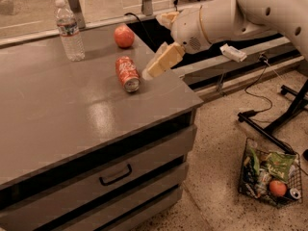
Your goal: Move coke can near apple
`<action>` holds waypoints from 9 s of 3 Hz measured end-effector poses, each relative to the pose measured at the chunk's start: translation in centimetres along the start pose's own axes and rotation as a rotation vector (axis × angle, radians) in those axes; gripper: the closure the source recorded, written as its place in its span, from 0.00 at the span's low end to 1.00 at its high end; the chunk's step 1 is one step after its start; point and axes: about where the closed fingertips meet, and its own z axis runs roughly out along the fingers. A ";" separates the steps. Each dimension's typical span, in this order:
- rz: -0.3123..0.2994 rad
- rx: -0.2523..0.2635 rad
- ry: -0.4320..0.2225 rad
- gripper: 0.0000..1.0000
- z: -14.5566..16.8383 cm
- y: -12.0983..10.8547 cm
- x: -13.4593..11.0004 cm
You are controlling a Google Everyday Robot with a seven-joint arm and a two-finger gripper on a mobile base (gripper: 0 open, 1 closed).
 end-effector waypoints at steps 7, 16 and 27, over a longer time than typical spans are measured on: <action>0.106 -0.002 -0.038 0.00 8.0 -1.2 5.9; 0.184 -0.060 -0.045 1.00 9.8 0.9 7.6; -0.038 -0.302 -0.275 0.00 13.4 -0.4 2.6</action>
Offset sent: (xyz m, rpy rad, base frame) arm 0.0311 0.0350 -0.0366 0.1541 -0.0766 0.1097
